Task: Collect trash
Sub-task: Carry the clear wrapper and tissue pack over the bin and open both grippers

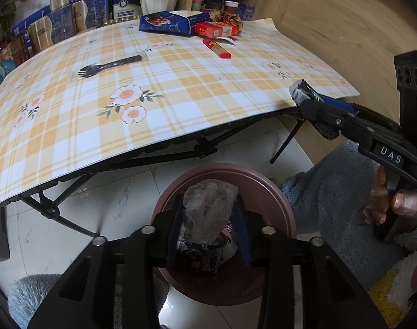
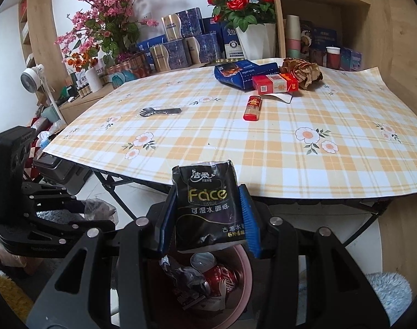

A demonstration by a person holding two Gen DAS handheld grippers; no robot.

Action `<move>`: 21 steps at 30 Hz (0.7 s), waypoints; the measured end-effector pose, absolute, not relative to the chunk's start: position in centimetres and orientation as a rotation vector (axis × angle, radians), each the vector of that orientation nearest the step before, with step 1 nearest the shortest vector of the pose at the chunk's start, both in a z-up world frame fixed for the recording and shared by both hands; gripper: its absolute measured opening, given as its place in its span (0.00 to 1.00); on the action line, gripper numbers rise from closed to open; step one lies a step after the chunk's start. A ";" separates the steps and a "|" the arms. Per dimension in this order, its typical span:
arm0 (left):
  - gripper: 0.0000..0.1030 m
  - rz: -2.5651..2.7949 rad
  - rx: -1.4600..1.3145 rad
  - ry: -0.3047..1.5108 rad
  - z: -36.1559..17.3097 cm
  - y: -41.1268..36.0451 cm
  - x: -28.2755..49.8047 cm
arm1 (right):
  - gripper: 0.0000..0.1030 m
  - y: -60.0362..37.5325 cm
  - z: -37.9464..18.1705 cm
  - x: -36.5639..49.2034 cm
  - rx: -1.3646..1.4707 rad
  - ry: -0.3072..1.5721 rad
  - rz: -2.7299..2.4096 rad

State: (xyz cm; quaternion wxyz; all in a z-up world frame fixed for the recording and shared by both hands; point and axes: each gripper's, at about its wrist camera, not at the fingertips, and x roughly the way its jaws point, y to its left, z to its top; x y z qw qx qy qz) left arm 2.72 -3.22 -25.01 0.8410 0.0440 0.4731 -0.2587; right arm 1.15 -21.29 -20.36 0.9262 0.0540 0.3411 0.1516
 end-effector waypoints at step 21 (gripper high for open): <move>0.94 -0.306 -0.090 0.734 -20.1 2.3 2.0 | 0.44 -17.3 -22.6 1.6 -0.049 0.800 0.392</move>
